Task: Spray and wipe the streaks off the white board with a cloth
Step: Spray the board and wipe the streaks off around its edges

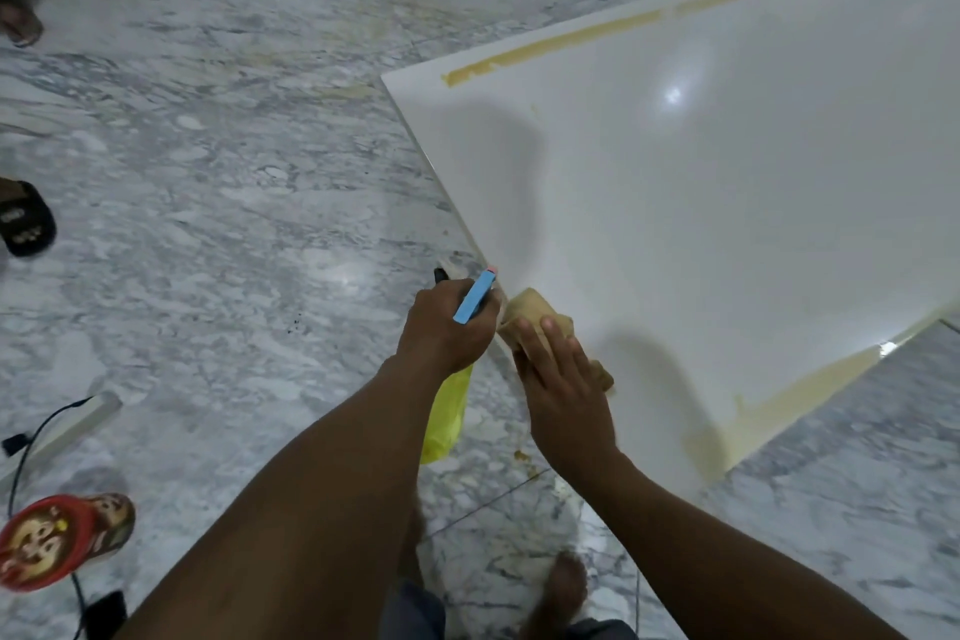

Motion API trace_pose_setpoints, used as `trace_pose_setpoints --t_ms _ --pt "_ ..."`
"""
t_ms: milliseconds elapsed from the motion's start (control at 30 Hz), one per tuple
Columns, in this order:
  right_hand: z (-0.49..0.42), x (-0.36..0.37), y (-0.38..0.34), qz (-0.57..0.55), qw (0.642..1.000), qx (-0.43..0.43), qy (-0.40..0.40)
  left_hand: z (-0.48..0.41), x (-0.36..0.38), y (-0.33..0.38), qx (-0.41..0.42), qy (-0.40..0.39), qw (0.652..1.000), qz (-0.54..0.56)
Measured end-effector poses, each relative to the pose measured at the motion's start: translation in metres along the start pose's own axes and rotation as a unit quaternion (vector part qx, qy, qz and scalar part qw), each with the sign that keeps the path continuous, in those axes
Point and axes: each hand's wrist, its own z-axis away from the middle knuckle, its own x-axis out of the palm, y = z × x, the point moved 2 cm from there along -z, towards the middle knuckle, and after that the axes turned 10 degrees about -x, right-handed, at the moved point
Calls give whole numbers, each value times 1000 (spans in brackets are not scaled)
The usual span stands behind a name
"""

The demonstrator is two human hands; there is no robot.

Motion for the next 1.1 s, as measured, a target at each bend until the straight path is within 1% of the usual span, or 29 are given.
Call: trace_pose_setpoints --t_ms 100,200,300,433,533,600,633,667,700,733,767,800,833,867,933,1000,1033,1100 --pt "27 1 0 -10 1000 5 10 0 6 8 13 -8 999 -30" --pt "52 -2 -1 -28 1000 2 1 4 13 17 25 -15 997 -72" --pt "77 -8 -1 -42 999 -8 -11 13 21 26 23 -32 997 -59" --pt "98 -13 3 -89 996 -11 -14 30 32 38 20 -36 998 -56" --pt "94 -16 11 -169 986 8 -5 42 38 46 20 -29 998 -61" --pt "88 -34 19 -244 967 64 25 54 40 53 18 -21 998 -59" --pt "83 -49 24 -303 944 123 50 58 39 58 17 -16 998 -58" --pt "78 -68 31 -378 899 206 84 63 39 63 17 -8 998 -60" --pt "75 -90 38 -458 832 298 93 71 38 69 20 3 998 -60" --pt "72 -97 50 -547 738 387 77 76 38 74 20 13 998 -59" --pt "71 -98 63 -630 634 447 42 80 37 80 23 21 998 -58" --pt "70 -100 76 -701 537 470 6 83 36 88 24 28 997 -64" --pt "70 -104 87 -749 460 475 -17 85 36 95 26 34 997 -72" --pt "69 -109 100 -776 418 472 -28 88 35 105 27 43 996 -77" --pt "60 -126 120 -797 382 467 -26 88 32 125 31 62 995 -73" --pt "45 -131 136 -814 362 454 -14 82 30 137 31 65 995 -65" --pt "39 -133 142 -822 362 440 -15 78 29 139 27 63 996 -64" --pt "21 -131 154 -823 372 428 -36 65 30 141 5 54 996 -64"
